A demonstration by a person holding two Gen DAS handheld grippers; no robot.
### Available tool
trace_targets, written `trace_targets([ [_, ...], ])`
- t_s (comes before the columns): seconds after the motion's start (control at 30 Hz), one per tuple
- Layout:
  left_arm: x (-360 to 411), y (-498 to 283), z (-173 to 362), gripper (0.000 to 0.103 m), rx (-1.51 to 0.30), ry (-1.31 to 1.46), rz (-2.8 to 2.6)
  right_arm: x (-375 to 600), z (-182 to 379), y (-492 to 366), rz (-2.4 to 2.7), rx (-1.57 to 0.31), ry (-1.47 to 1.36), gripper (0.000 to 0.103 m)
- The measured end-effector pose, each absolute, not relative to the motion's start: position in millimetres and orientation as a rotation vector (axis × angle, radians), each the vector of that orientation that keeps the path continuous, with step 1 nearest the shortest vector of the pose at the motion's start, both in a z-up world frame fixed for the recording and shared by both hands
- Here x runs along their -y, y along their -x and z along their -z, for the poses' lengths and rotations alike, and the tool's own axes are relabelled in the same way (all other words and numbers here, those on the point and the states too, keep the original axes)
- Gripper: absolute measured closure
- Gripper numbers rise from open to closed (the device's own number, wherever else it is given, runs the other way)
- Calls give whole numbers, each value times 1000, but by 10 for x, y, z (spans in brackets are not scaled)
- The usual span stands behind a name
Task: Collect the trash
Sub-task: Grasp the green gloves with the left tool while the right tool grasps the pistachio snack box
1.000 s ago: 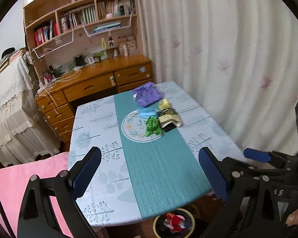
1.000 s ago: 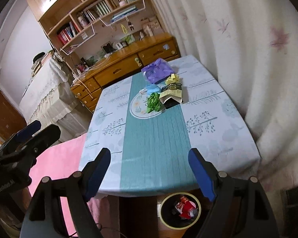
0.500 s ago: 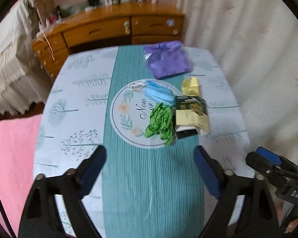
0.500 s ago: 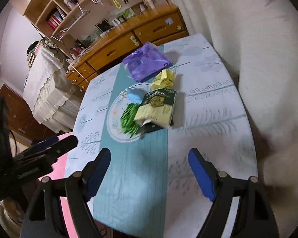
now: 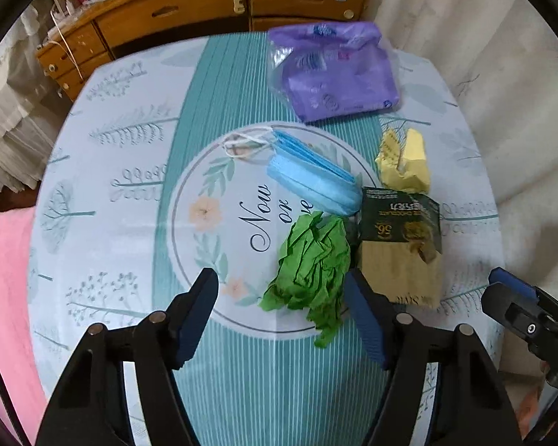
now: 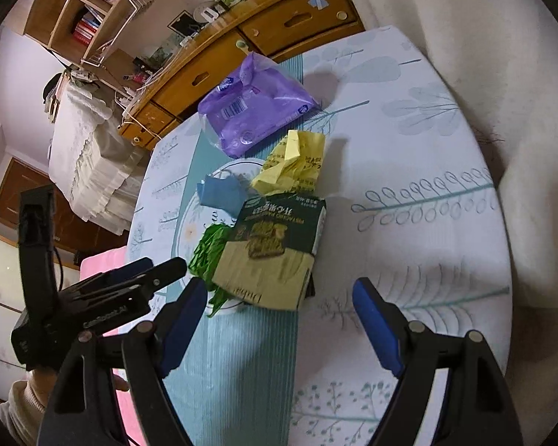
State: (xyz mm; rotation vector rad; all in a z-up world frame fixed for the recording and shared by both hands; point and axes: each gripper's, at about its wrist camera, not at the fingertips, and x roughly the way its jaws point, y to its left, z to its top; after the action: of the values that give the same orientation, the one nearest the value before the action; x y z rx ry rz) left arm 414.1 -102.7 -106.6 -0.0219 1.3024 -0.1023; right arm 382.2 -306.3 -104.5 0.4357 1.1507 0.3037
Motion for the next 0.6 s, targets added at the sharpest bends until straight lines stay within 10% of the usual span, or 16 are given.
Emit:
trace_targets([
  [0.47, 1134, -4369, 1407, 35, -1390, 72, 139, 3172, 1267, -4038, -336, -1204, -495, 22],
  [0.6, 1064, -4413, 1529, 53, -1431, 126, 129, 3152, 1330, -4106, -350, -1219, -514, 22],
])
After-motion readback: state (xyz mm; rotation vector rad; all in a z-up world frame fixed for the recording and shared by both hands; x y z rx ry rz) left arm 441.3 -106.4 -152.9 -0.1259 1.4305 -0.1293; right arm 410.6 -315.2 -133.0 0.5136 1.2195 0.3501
